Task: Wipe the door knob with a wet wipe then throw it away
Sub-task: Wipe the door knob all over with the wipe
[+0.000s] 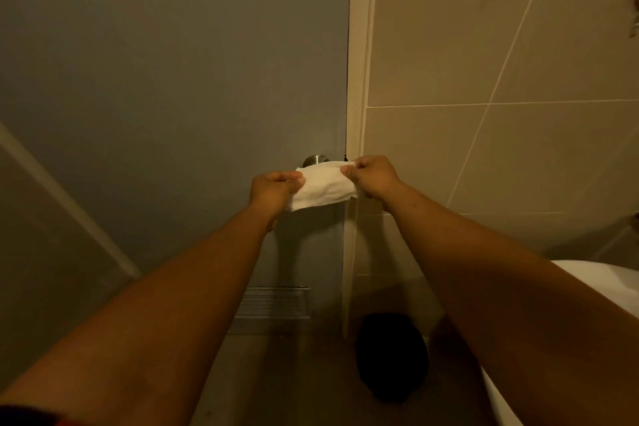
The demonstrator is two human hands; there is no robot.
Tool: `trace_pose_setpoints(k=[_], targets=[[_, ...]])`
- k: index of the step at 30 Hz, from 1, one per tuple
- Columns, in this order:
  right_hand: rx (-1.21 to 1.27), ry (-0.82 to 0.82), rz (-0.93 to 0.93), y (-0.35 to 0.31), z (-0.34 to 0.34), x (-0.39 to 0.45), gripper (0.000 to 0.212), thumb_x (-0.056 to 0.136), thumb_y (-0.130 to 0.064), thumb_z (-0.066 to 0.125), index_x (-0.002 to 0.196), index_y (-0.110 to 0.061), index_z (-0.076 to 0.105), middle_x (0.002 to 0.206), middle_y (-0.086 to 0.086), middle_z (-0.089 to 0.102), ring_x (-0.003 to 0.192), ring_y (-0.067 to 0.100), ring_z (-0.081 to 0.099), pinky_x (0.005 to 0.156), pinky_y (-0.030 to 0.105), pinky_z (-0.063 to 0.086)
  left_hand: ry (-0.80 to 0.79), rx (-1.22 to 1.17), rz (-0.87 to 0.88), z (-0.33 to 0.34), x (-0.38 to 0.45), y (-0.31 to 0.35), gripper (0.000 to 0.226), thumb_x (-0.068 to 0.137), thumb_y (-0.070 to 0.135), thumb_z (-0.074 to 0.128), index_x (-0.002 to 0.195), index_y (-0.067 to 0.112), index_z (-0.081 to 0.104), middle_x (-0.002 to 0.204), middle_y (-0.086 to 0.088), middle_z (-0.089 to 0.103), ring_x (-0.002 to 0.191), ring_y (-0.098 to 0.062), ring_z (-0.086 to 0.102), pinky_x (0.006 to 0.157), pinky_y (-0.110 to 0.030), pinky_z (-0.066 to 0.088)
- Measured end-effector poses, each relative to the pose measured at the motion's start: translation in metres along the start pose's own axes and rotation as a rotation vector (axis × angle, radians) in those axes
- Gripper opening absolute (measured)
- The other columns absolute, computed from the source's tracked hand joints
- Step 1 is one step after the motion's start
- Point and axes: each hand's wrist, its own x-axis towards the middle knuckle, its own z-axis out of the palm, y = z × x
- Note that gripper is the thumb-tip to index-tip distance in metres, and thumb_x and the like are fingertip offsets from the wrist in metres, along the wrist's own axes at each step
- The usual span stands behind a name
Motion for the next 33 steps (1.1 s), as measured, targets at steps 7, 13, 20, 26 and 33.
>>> trace_pose_setpoints(k=[7, 13, 20, 26, 33], targets=[[-0.06, 0.095, -0.046, 0.001, 0.028, 0.033, 0.014, 0.089, -0.015, 0.066, 0.083, -0.004, 0.072, 0.085, 0.01, 0.064, 0.083, 0.024, 0.059, 0.084, 0.034, 0.051, 0.138, 0.072, 0.04, 0.009, 0.042, -0.011, 0.022, 0.083, 0.005, 0.071, 0.105, 0.004, 0.074, 0.117, -0.013, 0.07, 0.108, -0.03, 0.065, 0.101, -0.036, 0.051], [0.13, 0.096, 0.144, 0.012, 0.041, 0.039, 0.014, 0.09, -0.008, 0.064, 0.099, 0.001, 0.069, 0.078, 0.014, 0.061, 0.053, 0.021, 0.06, 0.055, 0.034, 0.058, 0.05, 0.171, 0.041, 0.015, 0.056, -0.022, 0.026, 0.088, 0.006, 0.065, 0.112, 0.001, 0.071, 0.119, -0.016, 0.069, 0.109, -0.031, 0.064, 0.098, -0.033, 0.05], [0.133, 0.256, 0.12, 0.018, 0.068, 0.032, 0.014, 0.09, -0.012, 0.065, 0.099, -0.003, 0.069, 0.093, 0.017, 0.07, 0.082, 0.03, 0.07, 0.081, 0.042, 0.06, -0.075, 0.32, 0.091, 0.011, 0.069, -0.032, 0.025, 0.092, 0.018, 0.061, 0.113, 0.008, 0.071, 0.114, -0.013, 0.07, 0.097, -0.025, 0.065, 0.085, -0.029, 0.05], [0.091, 0.381, -0.008, 0.018, 0.074, 0.025, 0.016, 0.084, 0.0, 0.065, 0.09, -0.014, 0.06, 0.106, 0.008, 0.056, 0.087, 0.021, 0.06, 0.088, 0.038, 0.058, 0.007, 0.507, 0.37, -0.001, 0.072, -0.028, 0.02, 0.081, 0.015, 0.074, 0.101, 0.017, 0.07, 0.106, 0.007, 0.046, 0.095, -0.012, 0.057, 0.084, -0.019, 0.046], [-0.013, 0.335, -0.138, 0.023, 0.07, 0.021, 0.018, 0.087, 0.005, 0.059, 0.082, -0.008, 0.071, 0.097, 0.004, 0.058, 0.092, 0.018, 0.056, 0.092, 0.029, 0.05, -0.195, 0.433, 0.352, 0.007, 0.069, -0.026, 0.03, 0.092, 0.009, 0.055, 0.12, 0.01, 0.068, 0.119, -0.011, 0.067, 0.108, -0.026, 0.063, 0.098, -0.031, 0.05]])
